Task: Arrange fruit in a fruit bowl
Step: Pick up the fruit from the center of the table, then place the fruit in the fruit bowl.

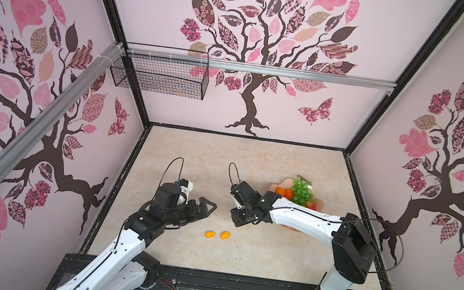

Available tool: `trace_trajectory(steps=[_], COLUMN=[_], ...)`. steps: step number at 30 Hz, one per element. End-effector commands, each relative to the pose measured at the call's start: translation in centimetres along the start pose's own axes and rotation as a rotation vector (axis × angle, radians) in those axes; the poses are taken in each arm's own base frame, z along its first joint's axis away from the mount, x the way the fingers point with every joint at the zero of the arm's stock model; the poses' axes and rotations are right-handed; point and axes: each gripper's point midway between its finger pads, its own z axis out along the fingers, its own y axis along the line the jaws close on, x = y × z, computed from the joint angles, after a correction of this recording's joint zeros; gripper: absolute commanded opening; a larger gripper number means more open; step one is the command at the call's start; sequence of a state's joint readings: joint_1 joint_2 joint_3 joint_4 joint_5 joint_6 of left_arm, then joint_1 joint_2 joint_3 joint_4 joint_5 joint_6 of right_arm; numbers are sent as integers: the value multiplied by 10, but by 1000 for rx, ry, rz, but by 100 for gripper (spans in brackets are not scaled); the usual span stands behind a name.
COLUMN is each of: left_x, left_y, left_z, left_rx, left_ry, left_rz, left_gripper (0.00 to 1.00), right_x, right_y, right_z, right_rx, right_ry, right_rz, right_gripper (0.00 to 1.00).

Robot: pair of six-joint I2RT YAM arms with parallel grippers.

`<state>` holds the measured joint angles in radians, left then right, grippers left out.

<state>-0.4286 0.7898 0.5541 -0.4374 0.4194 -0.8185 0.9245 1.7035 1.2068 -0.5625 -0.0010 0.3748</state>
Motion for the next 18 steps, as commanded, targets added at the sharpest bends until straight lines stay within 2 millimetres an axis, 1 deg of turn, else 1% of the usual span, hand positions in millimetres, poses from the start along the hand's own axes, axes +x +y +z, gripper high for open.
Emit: trace_trajectory(steps=[1,3,9,18], left_x=[-19,-18,-12,12], left_y=[-28,-33,-58,-99], left_z=[4,11,33,72], left_rx=[52,46,34,86], left_ry=[-56,-44,1,87], left_rz=[64,88,193,284], left_gripper=[98,98,98,98], right_x=[5,10,24,34], right_y=[-16,-27,-63,-106], right_z=[-24,-30,-45,-68], right_rx=[-2,-6,21,66], right_ry=[-24,-32,-46,-83], right_rz=[54,87,169,275], right_gripper=[26,25,26,25])
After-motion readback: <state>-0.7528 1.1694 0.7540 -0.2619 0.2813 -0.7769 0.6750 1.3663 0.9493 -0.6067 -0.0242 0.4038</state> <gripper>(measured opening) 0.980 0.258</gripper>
